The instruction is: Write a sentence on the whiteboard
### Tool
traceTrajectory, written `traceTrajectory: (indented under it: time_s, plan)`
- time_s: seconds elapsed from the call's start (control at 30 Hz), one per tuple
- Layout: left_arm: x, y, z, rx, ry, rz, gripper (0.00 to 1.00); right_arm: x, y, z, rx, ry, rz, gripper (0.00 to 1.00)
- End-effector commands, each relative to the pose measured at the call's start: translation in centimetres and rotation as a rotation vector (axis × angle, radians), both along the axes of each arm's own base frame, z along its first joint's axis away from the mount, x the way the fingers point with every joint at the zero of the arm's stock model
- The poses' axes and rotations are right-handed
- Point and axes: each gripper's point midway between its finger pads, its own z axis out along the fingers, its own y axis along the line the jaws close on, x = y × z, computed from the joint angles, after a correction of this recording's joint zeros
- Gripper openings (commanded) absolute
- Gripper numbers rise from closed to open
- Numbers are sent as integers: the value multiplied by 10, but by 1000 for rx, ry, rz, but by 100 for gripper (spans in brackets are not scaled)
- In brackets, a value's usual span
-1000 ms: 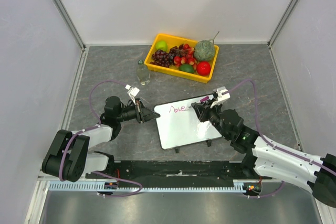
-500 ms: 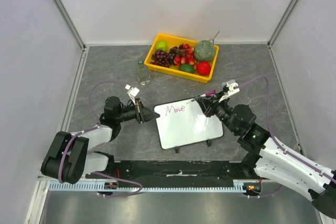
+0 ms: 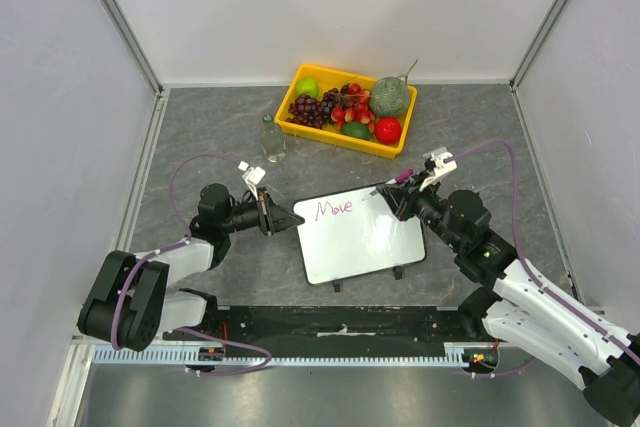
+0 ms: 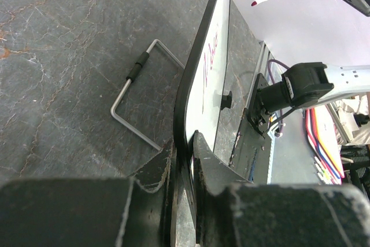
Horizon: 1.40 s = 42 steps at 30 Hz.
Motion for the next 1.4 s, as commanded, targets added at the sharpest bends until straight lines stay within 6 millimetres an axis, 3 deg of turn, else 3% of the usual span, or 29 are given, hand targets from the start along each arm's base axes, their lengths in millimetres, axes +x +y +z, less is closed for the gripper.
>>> traceTrajectory:
  time_s: [0.0,0.63,1.37]
  plan:
    - [-2,2,-6,34,-56,-11,2,3,-2,23,-11,-62,0,0]
    - [-3,2,-7,34,-53,-9,2,17,0,16,27,-79,-48,0]
    - [-2,3,-8,37,-51,-6,2,19,0,-18,-3,-22,-58,0]
